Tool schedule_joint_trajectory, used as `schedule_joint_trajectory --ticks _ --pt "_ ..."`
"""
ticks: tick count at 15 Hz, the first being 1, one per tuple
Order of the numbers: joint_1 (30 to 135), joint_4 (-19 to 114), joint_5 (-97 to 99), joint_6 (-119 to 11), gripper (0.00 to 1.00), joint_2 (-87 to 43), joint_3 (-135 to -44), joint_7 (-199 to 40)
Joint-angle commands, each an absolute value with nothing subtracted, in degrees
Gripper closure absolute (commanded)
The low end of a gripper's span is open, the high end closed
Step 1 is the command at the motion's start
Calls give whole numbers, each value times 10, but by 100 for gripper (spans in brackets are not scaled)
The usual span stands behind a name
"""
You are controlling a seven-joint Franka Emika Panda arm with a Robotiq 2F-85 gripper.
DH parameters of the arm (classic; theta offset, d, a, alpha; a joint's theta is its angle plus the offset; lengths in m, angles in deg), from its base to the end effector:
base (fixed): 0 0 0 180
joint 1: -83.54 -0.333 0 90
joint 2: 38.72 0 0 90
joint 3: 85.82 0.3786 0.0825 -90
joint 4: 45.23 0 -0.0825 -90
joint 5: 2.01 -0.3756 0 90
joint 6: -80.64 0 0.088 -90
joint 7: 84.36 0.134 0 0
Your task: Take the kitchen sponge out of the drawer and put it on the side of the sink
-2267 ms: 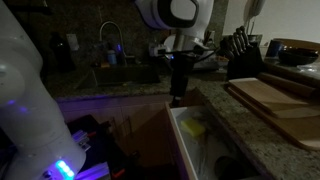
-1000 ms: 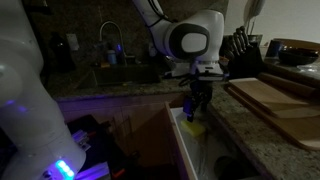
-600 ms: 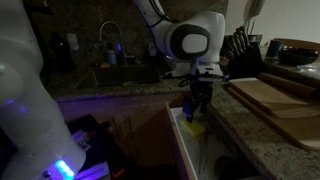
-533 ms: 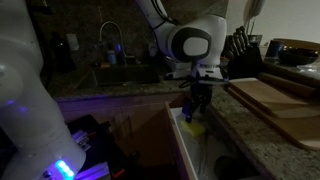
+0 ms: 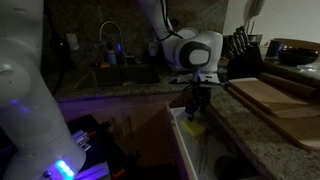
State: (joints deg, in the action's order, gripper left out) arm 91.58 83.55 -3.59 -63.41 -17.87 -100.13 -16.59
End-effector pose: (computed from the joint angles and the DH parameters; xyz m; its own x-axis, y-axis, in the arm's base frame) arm 0.5076 -0.2081 0.2392 -0.0113 -0.9993 0.0362 -0.9942 0.0151 0.1064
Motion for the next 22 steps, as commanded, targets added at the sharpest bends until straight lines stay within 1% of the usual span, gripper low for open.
schedule_joint_trajectory --ticks 1,3,5,8,9,14,17,20,21,22 --pt "909 835 -40 -633 0 -178 -1009 -169" --pt "909 834 -40 -633 0 -179 -1011 -169" --pt "925 820 -74 -596 0 -160 -994 -197" --pt "916 814 -83 -567 0 -131 -992 -198" --pt "910 830 -73 -586 0 -157 -1002 -186" --pt "907 827 -73 -587 0 -150 -1003 -185" --pt "893 818 -66 -641 0 -110 -1011 -137" --pt "903 802 -86 -633 0 -77 -997 -144" --pt "893 821 -74 -633 0 -104 -1008 -137" --pt "892 816 -77 -633 0 -92 -1007 -137"
